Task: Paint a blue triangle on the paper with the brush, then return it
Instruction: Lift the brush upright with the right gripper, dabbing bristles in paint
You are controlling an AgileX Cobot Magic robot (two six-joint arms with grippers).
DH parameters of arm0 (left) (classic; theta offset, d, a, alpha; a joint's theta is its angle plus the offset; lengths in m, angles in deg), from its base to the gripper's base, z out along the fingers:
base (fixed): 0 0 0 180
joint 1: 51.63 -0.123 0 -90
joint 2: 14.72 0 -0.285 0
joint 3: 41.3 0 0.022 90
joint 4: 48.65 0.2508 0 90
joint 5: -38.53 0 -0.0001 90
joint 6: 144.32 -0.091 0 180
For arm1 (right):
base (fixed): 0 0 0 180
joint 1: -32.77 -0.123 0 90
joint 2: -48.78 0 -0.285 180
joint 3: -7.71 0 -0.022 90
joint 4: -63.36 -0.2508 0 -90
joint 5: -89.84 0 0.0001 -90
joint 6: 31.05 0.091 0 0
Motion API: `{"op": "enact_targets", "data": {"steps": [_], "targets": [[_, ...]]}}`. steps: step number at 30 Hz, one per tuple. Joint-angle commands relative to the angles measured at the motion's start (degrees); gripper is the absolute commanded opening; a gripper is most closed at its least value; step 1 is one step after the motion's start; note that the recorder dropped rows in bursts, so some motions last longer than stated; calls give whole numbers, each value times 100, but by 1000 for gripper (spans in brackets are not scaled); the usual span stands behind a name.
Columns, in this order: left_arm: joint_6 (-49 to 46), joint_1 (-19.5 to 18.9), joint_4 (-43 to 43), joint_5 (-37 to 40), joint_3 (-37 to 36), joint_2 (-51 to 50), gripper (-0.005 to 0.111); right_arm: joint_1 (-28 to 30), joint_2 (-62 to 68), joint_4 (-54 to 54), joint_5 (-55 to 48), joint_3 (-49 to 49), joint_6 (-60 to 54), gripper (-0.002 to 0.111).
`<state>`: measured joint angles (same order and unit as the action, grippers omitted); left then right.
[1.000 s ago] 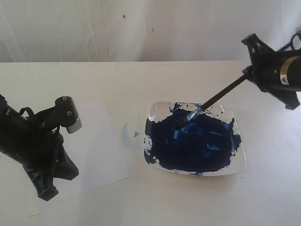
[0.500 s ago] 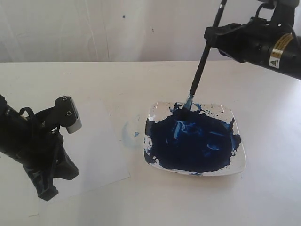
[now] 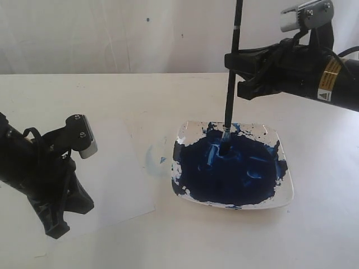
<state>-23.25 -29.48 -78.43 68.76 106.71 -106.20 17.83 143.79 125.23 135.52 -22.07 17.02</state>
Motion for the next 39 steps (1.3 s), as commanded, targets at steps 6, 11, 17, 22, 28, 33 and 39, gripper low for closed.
{"op": "enact_targets", "data": {"steps": [6, 11, 17, 22, 28, 33, 39], "targets": [[0, 24, -109, 61, -52, 24, 0, 23, 220, 203, 168, -24, -28, 0], [0, 24, -121, 61, -52, 24, 0, 12, 367, 247, 223, -24, -28, 0], [0, 24, -121, 50, -52, 24, 0, 12, 505, 261, 218, -24, -28, 0], [0, 24, -121, 37, -52, 24, 0, 12, 568, 261, 237, -24, -28, 0], [0, 24, -121, -15, -52, 24, 0, 12, 609, 261, 280, -24, -28, 0], [0, 24, -121, -24, -52, 24, 0, 12, 647, 261, 280, -24, -15, 0], [27, 24, -4, -21, -52, 24, 0, 12, 478, 245, 427, -24, -2, 0]]}}
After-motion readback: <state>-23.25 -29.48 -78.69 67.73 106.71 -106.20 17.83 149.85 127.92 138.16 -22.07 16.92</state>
